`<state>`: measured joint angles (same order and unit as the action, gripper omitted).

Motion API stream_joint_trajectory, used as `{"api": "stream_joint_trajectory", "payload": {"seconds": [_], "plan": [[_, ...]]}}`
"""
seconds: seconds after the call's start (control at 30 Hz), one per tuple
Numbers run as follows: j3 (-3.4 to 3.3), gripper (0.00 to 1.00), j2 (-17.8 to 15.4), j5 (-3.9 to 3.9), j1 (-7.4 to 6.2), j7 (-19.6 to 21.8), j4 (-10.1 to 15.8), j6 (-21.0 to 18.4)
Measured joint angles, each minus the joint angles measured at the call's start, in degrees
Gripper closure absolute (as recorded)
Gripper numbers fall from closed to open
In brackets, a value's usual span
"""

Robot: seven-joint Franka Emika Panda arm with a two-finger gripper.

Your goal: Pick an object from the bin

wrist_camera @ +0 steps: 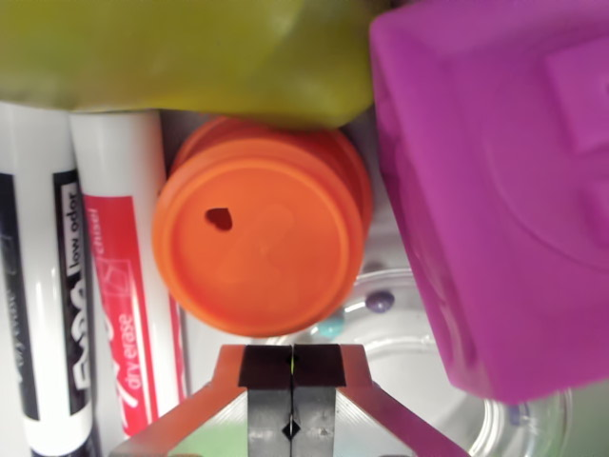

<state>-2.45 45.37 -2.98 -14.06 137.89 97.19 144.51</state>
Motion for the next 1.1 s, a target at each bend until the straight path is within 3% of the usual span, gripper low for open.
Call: {"api": "stream_joint_trajectory", "payload": {"seconds": [0.47,1.1], "plan": [[-0.18,1.00,-4.63,0.02,-0.05,0.00,1.46,-3.35],[-0.67,1.00,-12.85,0.28,-0.30,0.15,2.29,-11.30]]}}
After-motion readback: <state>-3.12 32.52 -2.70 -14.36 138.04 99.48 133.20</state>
